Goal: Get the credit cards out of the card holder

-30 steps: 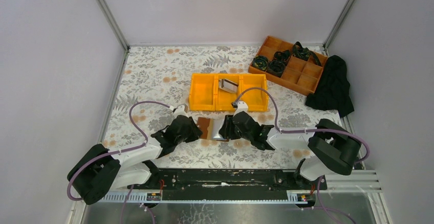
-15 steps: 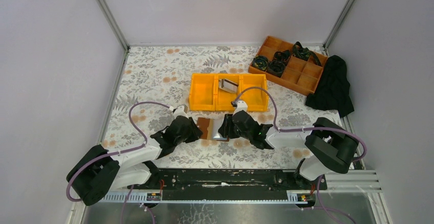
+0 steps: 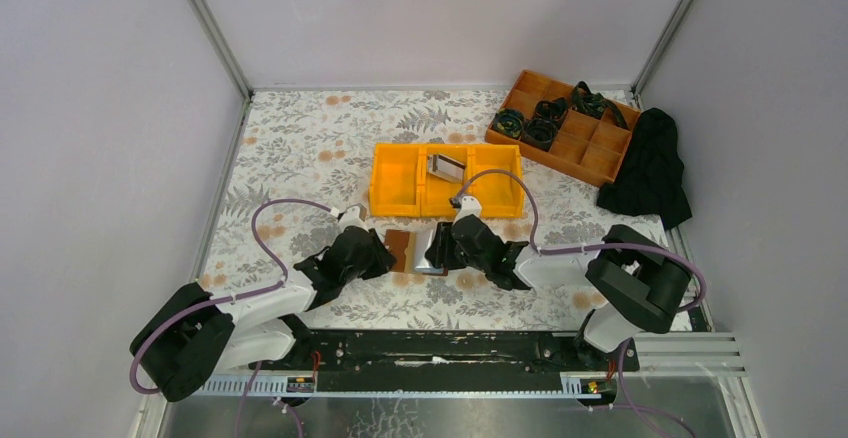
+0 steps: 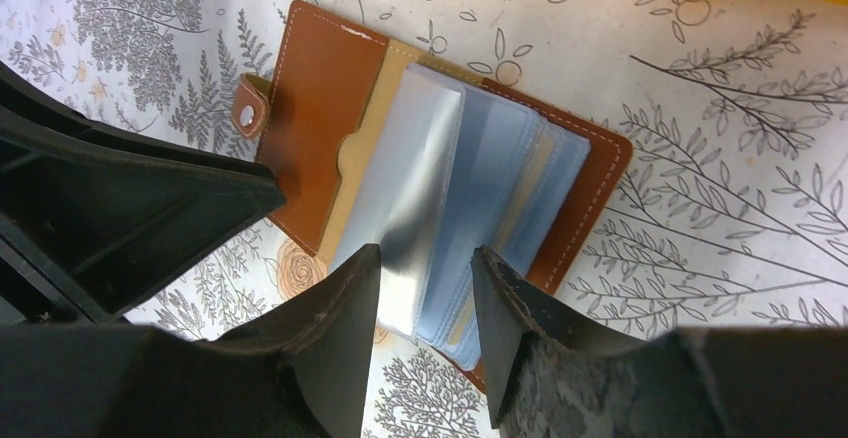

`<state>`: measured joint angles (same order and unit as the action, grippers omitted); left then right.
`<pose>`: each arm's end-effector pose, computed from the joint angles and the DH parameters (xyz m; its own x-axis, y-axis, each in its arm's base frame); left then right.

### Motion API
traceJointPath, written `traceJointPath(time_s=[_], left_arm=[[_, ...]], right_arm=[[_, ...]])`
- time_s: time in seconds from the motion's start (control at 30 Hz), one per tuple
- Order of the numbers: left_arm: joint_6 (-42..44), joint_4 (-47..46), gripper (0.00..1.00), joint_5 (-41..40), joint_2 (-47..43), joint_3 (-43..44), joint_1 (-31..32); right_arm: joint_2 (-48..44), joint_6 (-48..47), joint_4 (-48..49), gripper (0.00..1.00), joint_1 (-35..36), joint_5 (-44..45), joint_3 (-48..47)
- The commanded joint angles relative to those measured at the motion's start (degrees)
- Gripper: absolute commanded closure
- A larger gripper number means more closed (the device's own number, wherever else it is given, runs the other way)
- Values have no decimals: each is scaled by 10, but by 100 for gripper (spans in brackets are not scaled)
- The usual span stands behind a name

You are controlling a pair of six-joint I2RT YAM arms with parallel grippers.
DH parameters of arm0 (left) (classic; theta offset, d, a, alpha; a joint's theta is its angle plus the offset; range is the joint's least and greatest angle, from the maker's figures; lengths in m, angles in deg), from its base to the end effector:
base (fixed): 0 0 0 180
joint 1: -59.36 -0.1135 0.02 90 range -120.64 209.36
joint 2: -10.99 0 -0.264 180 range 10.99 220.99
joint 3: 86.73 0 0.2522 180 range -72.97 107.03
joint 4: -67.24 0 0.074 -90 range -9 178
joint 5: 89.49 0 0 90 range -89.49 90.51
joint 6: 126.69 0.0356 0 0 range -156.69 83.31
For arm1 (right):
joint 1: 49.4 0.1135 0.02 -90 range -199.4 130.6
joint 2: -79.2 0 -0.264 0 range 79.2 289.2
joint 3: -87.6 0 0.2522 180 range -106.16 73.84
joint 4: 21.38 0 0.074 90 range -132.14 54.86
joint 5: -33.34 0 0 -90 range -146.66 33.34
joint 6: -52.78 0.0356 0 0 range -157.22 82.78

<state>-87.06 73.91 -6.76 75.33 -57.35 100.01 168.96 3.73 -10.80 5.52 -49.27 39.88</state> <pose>0.1502 -0.1230 0.1343 -0.7639 -0.3511 -0.5415 -0.0218 0.8526 -0.5221 0.1758 0.2424 0.1516 -0.7171 0.1098 -0.6883 -0.3687 0.7782 0.5084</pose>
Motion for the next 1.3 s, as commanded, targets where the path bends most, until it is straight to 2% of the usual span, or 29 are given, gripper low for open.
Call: traceJointPath(time_s=[0.0, 0.5, 0.93, 1.27], left_arm=[[2, -8, 68, 6, 10, -9, -4], [4, -10, 68, 5, 8, -12, -4], [4, -1, 68, 3, -2, -16, -4], [4, 2, 67, -2, -21, -20, -4]], right_arm=[[20, -2, 26, 53, -3, -19, -24], [44, -7, 54, 54, -4, -90, -80], [74, -7, 58, 54, -4, -104, -100], [-8, -11, 21, 53, -18, -61, -37]])
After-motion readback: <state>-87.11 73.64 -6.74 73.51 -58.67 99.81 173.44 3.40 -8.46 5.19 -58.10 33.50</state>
